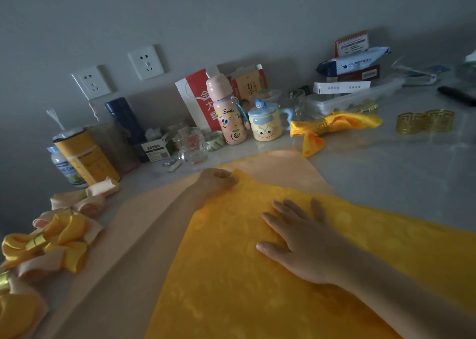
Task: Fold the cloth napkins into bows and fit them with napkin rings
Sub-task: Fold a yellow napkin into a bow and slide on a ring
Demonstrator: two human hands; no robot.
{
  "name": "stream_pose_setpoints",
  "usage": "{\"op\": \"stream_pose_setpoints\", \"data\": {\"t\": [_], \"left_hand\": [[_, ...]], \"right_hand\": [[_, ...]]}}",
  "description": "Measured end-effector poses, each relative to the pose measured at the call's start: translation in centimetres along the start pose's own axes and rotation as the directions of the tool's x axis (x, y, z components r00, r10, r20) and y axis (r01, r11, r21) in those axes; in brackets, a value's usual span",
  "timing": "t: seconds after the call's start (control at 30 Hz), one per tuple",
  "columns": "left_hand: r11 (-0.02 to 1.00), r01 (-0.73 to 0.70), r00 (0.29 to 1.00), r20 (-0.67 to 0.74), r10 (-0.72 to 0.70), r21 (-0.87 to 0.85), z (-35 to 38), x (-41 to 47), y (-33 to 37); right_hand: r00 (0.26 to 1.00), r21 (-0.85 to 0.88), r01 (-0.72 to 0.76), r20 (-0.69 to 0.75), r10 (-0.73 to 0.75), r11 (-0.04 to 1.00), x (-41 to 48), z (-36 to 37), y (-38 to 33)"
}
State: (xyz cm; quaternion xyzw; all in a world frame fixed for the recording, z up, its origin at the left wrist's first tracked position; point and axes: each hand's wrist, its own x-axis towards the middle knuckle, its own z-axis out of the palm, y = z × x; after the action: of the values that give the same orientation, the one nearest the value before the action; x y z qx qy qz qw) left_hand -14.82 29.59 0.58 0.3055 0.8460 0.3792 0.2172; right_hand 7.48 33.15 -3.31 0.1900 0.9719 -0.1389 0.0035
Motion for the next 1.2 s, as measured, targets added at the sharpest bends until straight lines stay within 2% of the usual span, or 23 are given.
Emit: {"op": "stream_pose_setpoints", "data": {"t": [0.13, 0.2, 0.3, 0.5, 0.63, 0.8, 0.9, 1.0, 1.07, 1.13, 1.2], "left_hand": [[0.999, -0.007, 0.999, -0.042, 0.005, -0.044, 0.2, 0.5, -0.5], [0.998, -0.010, 0.999, -0.050, 0.007, -0.064, 0.2, 0.6, -0.6], [0.997, -0.008, 0.997, -0.079, 0.002, -0.081, 0.3, 0.9, -0.2], [0.998, -0.065, 0.984, -0.165, 0.061, -0.017, 1.3, 2.6, 1.6], [0.975, -0.157, 0.944, -0.267, 0.195, 0.157, 2.8, 3.9, 1.9], [0.881, -0.113, 0.884, -0.359, 0.301, 0.459, 4.8, 3.6, -0.5], [0.804, -0.197, 0.866, -0.285, 0.411, 0.561, 4.9, 0.6, 0.8], [0.765, -0.359, 0.878, -0.084, 0.471, 0.535, 5.0, -6.3, 0.8], [0.745, -0.428, 0.887, 0.078, 0.456, 0.512, 5.5, -11.4, -0.1], [0.731, -0.438, 0.898, 0.214, 0.385, 0.523, 6.2, -14.3, -0.9], [0.680, -0.436, 0.900, 0.287, 0.328, 0.590, 7.1, -15.1, -1.7]], "right_hand": [[0.998, 0.101, -0.022, -0.052, 0.027, 0.995, 0.2, -0.8, 0.5], [0.988, 0.187, -0.041, -0.136, 0.067, 0.981, 0.0, -1.5, 1.3], [0.966, 0.200, -0.079, -0.226, 0.124, 0.977, -0.7, -2.6, 2.6], [0.980, 0.114, -0.129, -0.135, 0.144, 0.985, -2.1, -3.3, 3.5], [0.986, 0.053, -0.168, -0.006, 0.168, 0.984, -1.7, -2.5, 4.5], [0.984, -0.023, -0.175, 0.010, 0.175, 0.984, -1.4, -1.5, 5.1], [0.988, -0.015, -0.155, -0.001, 0.155, 0.988, -1.5, -1.4, 5.5], [0.986, -0.047, -0.168, 0.013, 0.168, 0.985, -1.3, -1.4, 6.0], [0.985, -0.053, -0.174, 0.012, 0.175, 0.983, -1.0, -1.7, 6.1], [0.982, -0.071, -0.185, 0.023, 0.187, 0.980, -0.9, -1.8, 6.2], [0.979, -0.054, -0.204, 0.013, 0.205, 0.977, -0.9, -1.7, 6.0]]}}
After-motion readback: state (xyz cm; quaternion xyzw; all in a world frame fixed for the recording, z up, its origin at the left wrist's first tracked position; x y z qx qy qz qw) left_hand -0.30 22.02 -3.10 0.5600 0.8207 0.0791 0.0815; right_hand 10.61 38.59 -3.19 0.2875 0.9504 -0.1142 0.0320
